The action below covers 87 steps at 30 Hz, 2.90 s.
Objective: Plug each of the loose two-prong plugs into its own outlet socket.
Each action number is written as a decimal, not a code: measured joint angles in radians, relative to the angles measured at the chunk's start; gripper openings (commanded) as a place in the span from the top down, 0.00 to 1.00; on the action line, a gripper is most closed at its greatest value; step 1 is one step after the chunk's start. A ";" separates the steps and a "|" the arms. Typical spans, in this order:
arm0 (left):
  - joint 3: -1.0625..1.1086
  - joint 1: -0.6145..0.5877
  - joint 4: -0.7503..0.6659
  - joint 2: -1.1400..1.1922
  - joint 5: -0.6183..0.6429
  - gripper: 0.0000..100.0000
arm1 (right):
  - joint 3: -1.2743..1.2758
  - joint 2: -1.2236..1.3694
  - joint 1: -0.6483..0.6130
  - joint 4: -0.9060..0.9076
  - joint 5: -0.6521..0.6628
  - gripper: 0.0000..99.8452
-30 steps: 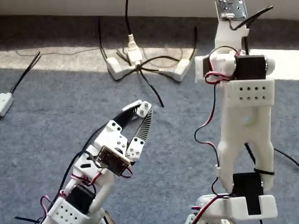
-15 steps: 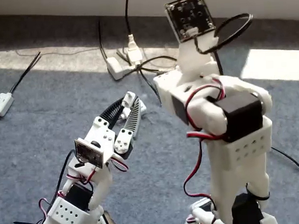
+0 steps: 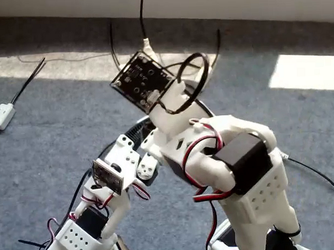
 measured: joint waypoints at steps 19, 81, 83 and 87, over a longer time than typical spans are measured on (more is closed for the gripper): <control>0.000 0.009 0.006 0.003 0.003 0.99 | 0.407 -0.023 0.146 -0.272 0.115 0.99; -0.044 -0.103 0.227 0.008 0.000 0.99 | 0.453 -0.025 0.822 -0.443 -0.103 0.99; -0.103 -0.117 0.293 0.046 0.000 0.99 | 0.526 -0.025 0.853 -0.443 -0.121 0.99; -0.258 -0.150 0.351 0.235 0.000 0.99 | 0.698 -0.023 0.862 -0.446 -0.158 0.99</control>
